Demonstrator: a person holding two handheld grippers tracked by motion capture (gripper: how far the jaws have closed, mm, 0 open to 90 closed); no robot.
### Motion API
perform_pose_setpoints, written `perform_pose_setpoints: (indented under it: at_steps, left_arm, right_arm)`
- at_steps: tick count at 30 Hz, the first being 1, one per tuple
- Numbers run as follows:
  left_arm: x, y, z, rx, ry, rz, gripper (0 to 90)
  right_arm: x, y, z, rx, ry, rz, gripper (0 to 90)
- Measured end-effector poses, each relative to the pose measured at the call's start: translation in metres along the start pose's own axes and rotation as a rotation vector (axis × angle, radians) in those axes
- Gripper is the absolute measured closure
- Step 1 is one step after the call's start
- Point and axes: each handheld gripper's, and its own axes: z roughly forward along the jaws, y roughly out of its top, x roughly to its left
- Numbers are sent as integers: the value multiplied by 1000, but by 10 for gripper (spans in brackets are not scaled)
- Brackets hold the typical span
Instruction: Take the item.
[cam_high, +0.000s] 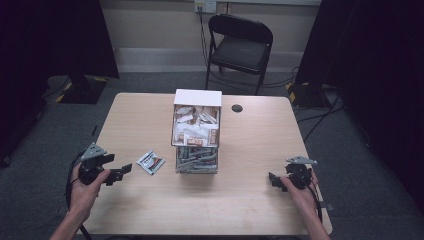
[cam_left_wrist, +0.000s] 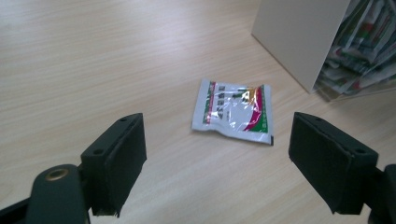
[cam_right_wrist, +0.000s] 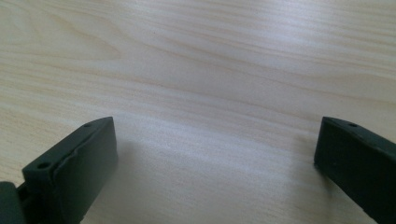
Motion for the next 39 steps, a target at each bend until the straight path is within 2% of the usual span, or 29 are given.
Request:
perform_pose_setpoints:
  at_steps: [4,12,19,22,24,28,29,32,36,39]
  left_arm:
    - [2,-9,-8,9,-7,-9,190]
    - [7,-33,-17,64,55,-50,187]
    - [14,-56,-9,113,103,-61,187]
    - [13,-61,-3,142,120,-72,187]
    - [13,-63,1,162,145,-67,188]
    - [12,-65,8,182,159,-58,190]
    - [13,-65,9,181,151,-53,196]
    - [13,-68,12,154,162,-42,165]
    - [13,-74,14,99,168,-32,132]
    - [12,-74,15,95,174,-44,127]
  right_arm:
    - [0,0,0,0,0,0,0]
    - [0,0,0,0,0,0,0]
    - [0,0,0,0,0,0,0]
    - [0,0,0,0,0,0,0]
    - [0,0,0,0,0,0,0]
    - [0,0,0,0,0,0,0]
    - [0,0,0,0,0,0,0]
    - [0,0,0,0,0,0,0]
    - [0,0,0,-1,-1,0,0]
    - [0,0,0,-1,-2,0,0]
